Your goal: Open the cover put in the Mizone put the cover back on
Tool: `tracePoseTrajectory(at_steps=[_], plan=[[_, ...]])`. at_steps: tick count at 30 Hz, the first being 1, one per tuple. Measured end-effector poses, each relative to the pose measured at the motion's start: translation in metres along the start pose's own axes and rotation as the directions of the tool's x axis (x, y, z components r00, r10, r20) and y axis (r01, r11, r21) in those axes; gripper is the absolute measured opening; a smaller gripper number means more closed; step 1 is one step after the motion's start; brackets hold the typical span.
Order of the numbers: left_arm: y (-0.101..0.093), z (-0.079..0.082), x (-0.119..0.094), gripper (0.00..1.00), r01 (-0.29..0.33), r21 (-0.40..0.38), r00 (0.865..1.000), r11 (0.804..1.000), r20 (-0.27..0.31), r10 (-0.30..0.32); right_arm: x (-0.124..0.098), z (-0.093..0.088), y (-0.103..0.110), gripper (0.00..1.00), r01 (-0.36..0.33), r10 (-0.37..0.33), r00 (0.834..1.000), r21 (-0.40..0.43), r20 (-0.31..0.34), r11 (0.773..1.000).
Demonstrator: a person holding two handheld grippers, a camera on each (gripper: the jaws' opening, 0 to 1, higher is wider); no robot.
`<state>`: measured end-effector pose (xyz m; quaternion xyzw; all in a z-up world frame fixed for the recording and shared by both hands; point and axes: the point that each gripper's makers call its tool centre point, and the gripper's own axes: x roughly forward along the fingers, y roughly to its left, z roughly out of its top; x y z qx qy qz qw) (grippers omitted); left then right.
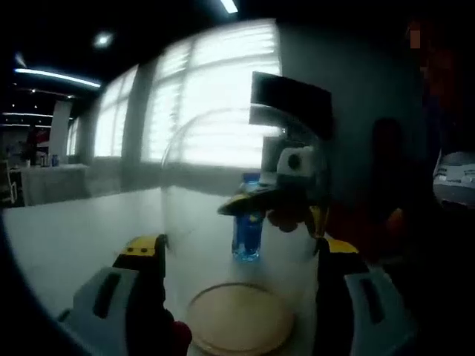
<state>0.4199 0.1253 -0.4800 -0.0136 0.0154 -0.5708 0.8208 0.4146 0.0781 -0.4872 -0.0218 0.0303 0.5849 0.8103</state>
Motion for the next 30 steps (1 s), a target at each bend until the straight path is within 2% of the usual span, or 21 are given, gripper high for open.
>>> tracePoseTrajectory(at_steps=[5,11,17,30], plan=[[0.000,0.001,0.002,0.72,0.020,-0.011,1.000,1.000,0.022,-0.020,0.003,0.000,-0.001,0.80,-0.019,0.019,1.000,0.011,0.024,1.000],[0.000,0.000,0.002,0.72,0.036,-0.009,0.999,0.999,0.020,-0.036,0.007,-0.001,0.000,0.83,-0.042,0.042,0.998,0.009,0.049,0.999],[0.001,-0.001,0.003,0.72,0.072,-0.015,0.997,0.997,0.025,-0.071,0.010,-0.001,0.000,0.84,-0.061,0.061,0.997,-0.001,0.042,0.998],[-0.002,-0.002,0.005,0.73,0.060,0.001,0.998,0.998,0.026,-0.060,0.012,0.000,0.002,0.85,-0.073,0.074,0.994,-0.005,0.079,0.997]])
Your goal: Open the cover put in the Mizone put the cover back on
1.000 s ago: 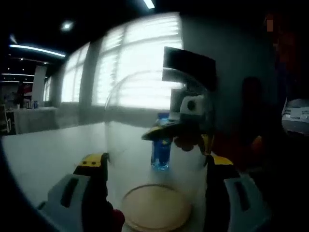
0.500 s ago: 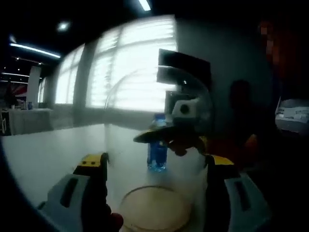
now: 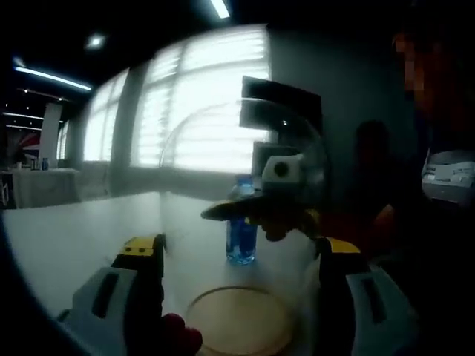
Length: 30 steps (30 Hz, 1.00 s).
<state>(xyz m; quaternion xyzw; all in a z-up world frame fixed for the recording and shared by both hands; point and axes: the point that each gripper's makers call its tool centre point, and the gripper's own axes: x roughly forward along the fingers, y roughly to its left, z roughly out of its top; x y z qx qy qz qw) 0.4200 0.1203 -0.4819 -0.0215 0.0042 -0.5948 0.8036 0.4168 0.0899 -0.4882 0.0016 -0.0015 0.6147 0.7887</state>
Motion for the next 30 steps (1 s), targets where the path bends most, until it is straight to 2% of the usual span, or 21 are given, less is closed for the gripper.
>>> tracePoseTrajectory(at_steps=[18,27,30], plan=[[0.0002,-0.0007,0.0010,0.74,-0.007,0.007,1.000,1.000,-0.006,0.007,0.0011,-0.0004,-0.0002,0.86,-0.002,0.002,1.000,0.000,0.010,1.000],[0.0001,0.0008,0.0022,0.74,-0.017,-0.001,1.000,1.000,0.020,0.017,0.0009,0.0006,-0.0001,0.86,-0.003,0.003,0.999,-0.002,0.035,1.000],[-0.0003,0.0016,0.0026,0.74,-0.016,-0.001,1.000,1.000,0.021,0.016,0.0010,0.0009,0.0003,0.86,0.000,0.000,1.000,-0.005,0.025,1.000]])
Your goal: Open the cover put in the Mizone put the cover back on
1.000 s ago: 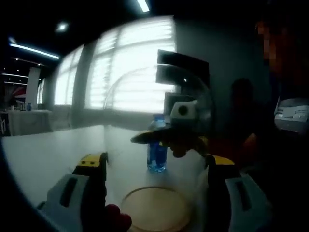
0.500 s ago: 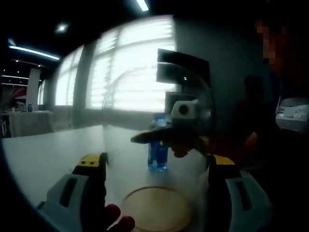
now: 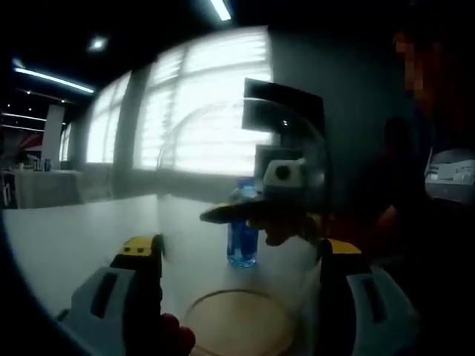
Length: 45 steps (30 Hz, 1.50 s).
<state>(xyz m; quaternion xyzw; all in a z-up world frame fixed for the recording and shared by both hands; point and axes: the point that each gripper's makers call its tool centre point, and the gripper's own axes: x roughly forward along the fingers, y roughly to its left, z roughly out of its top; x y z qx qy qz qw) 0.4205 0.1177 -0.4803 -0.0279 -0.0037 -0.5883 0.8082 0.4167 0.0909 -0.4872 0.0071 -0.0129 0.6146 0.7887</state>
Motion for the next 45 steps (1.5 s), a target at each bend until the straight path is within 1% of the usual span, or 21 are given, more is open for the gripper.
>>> tracePoseTrajectory(at_steps=[13,16,25,31,38,45], plan=[[-0.002,0.001,0.004,0.75,-0.017,0.000,0.999,1.000,-0.045,0.017,-0.001,0.000,0.000,0.86,0.001,-0.001,1.000,-0.002,-0.021,1.000],[-0.001,0.002,0.005,0.76,-0.027,-0.013,0.998,1.000,-0.057,0.026,0.000,0.000,-0.001,0.86,0.003,-0.003,1.000,0.001,-0.024,1.000],[-0.003,0.005,0.005,0.76,-0.028,-0.012,0.999,1.000,-0.046,0.028,-0.001,0.003,0.000,0.86,0.005,-0.005,1.000,0.002,-0.031,1.000],[-0.007,0.011,0.005,0.76,-0.030,0.000,0.999,1.000,-0.042,0.030,-0.003,0.010,0.004,0.86,0.001,-0.002,1.000,-0.025,-0.014,1.000],[-0.012,0.016,0.006,0.76,-0.035,0.009,0.998,0.999,-0.047,0.035,-0.005,0.015,0.007,0.86,-0.006,0.006,1.000,-0.031,-0.004,1.000],[-0.012,0.020,0.002,0.76,-0.037,0.009,0.998,0.999,-0.043,0.037,-0.001,0.017,0.009,0.86,-0.011,0.011,1.000,-0.007,0.002,1.000]])
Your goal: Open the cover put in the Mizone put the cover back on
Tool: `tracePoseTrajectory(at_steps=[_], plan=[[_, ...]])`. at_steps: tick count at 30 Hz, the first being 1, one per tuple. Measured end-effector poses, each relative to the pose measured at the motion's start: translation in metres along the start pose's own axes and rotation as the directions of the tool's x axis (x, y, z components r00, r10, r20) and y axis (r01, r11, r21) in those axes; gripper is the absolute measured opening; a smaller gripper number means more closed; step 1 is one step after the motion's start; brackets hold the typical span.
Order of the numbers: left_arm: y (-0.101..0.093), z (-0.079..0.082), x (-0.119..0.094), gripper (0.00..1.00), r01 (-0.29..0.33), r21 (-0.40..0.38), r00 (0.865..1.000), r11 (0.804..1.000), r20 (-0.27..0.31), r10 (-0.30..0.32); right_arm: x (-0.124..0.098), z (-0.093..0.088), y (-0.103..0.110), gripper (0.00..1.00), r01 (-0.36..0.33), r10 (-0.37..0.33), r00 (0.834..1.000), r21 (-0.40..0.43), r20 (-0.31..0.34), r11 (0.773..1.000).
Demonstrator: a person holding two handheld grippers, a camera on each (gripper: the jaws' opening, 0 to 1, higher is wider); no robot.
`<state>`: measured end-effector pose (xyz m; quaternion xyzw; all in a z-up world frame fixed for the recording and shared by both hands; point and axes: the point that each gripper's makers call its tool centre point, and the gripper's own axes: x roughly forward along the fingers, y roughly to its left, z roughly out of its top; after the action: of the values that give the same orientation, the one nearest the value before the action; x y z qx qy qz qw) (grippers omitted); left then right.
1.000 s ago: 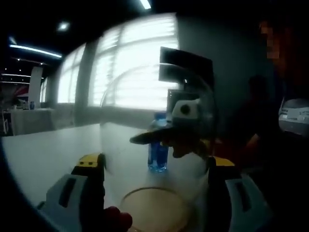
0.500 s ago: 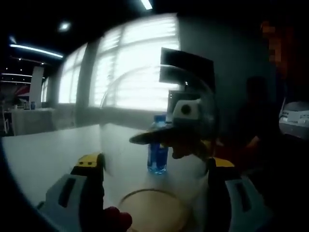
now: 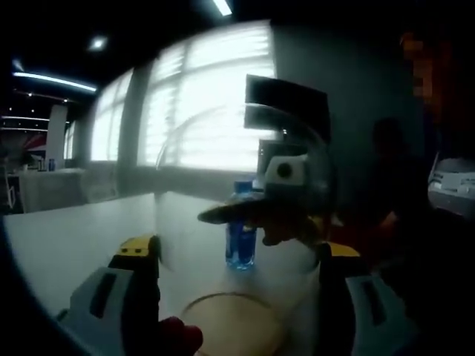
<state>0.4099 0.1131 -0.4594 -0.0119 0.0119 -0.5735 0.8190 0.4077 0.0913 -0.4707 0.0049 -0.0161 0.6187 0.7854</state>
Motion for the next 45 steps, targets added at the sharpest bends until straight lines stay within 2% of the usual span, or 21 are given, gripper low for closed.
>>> tracePoseTrajectory(at_steps=[10,17,23,28,32,38,45], plan=[[-0.013,0.015,-0.001,0.76,0.002,-0.022,1.000,1.000,0.008,-0.002,-0.006,0.020,0.011,0.87,0.001,-0.001,1.000,-0.005,0.011,1.000],[-0.020,0.016,-0.002,0.76,-0.008,-0.017,1.000,1.000,-0.026,0.007,-0.007,0.021,0.017,0.87,-0.011,0.011,1.000,-0.019,-0.010,1.000],[-0.026,0.018,-0.009,0.76,-0.024,-0.011,0.999,1.000,-0.026,0.024,-0.004,0.023,0.025,0.87,-0.029,0.029,1.000,-0.016,-0.006,0.999],[-0.036,0.012,-0.020,0.76,-0.033,-0.024,0.999,0.999,-0.018,0.032,-0.001,0.018,0.040,0.87,-0.037,0.037,0.999,-0.003,-0.021,0.999],[-0.045,0.006,-0.022,0.76,-0.031,-0.035,0.999,0.999,-0.022,0.030,-0.005,0.010,0.048,0.87,-0.035,0.035,0.999,0.026,-0.003,0.999],[-0.057,0.002,-0.024,0.75,-0.030,0.000,0.999,1.000,-0.037,0.030,-0.010,0.004,0.060,0.87,-0.035,0.035,0.999,0.048,0.002,0.998],[-0.074,-0.003,-0.029,0.75,-0.022,0.018,0.999,1.000,-0.045,0.022,-0.014,0.005,0.079,0.87,-0.026,0.026,0.999,-0.004,-0.020,1.000]])
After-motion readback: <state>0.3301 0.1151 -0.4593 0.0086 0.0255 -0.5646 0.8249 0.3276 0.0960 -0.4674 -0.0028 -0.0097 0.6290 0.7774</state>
